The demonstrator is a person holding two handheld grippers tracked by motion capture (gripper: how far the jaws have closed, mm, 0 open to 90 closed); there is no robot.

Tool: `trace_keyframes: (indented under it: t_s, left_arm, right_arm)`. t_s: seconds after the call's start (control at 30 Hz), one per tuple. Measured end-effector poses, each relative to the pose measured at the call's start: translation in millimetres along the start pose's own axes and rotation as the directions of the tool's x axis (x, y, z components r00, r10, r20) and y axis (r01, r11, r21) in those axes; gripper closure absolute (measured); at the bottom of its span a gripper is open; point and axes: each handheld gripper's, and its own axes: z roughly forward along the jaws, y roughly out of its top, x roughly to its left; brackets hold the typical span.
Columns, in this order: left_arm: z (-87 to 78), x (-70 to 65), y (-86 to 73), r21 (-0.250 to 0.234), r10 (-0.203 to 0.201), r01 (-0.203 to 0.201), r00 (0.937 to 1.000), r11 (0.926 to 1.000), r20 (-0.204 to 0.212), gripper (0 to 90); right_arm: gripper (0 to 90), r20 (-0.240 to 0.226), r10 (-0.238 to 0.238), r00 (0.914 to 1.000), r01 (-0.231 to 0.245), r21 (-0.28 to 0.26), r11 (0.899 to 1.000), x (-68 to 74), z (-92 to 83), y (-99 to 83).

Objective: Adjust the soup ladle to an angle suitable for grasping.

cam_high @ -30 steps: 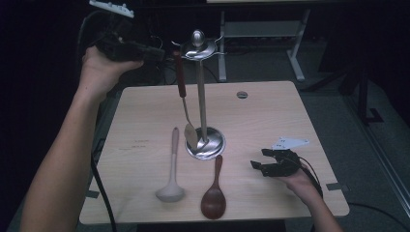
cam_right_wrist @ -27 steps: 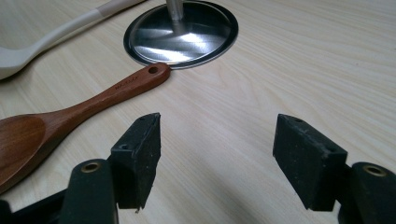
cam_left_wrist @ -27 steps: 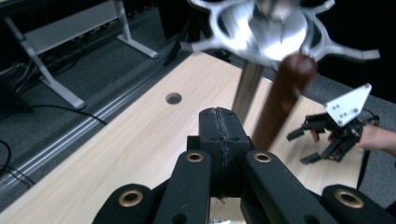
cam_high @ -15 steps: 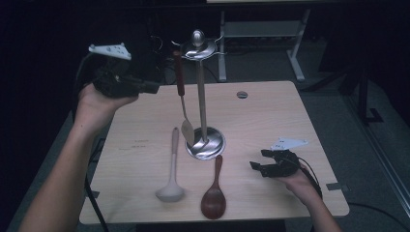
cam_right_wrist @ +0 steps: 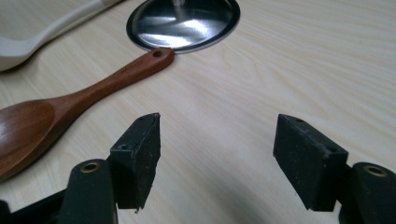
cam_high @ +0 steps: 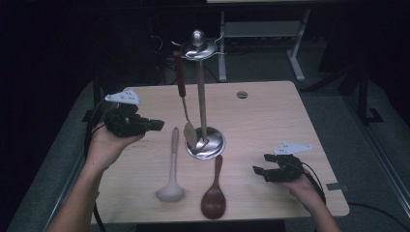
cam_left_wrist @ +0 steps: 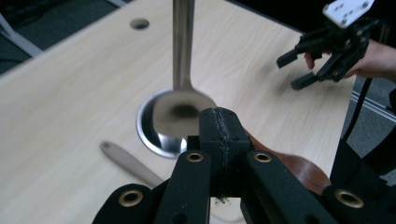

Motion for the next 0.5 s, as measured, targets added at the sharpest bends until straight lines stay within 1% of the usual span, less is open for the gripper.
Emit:
trace_keyframes:
  t_s: [0.07,0.13,0.23,0.27,0.33,0.4,0.5]
  left_arm:
    - [7.2,-0.5,-11.1,0.016,-0.006,0.006,1.0000,0.9998,0.005,90.0]
    - [15.2,-1.7,-22.3,0.031,-0.022,0.022,0.9997,0.9993,0.008,90.0]
    - [28.8,-2.8,-38.3,0.055,-0.038,0.038,0.9992,0.9978,0.009,90.0]
    - [33.3,-2.7,-43.3,0.063,-0.045,0.044,0.9988,0.9970,0.016,90.0]
    - [41.9,-2.6,-52.2,0.077,-0.055,0.053,0.9982,0.9957,0.023,90.0]
    - [50.7,-2.3,-60.4,0.087,-0.068,0.065,0.9971,0.9941,0.033,90.0]
    - [65.2,-3.6,-71.7,0.115,-0.081,0.076,0.9959,0.9905,0.041,90.0]
  right_arm:
    - [31.6,0.005,0.001,1.0000,-0.001,0.000,1.000,-0.2,-1.8,-3.2]
    - [31.5,0.008,0.012,0.9999,-0.012,0.007,1.000,-0.2,-3.2,-5.4]
    - [31.2,0.014,0.013,0.9998,-0.014,0.007,1.000,-1.2,-2.9,-6.2]
    - [31.2,0.015,0.015,0.9998,-0.015,0.008,1.000,-1.2,-2.6,-5.9]
    - [31.2,0.015,0.012,0.9998,-0.013,0.011,1.000,-0.7,-1.7,-5.5]
    - [30.9,0.018,-0.002,0.9998,0.001,0.015,1.000,-0.3,-0.9,-5.2]
    - [30.9,0.015,-0.002,0.9999,0.002,0.021,1.000,-0.7,-0.1,-6.0]
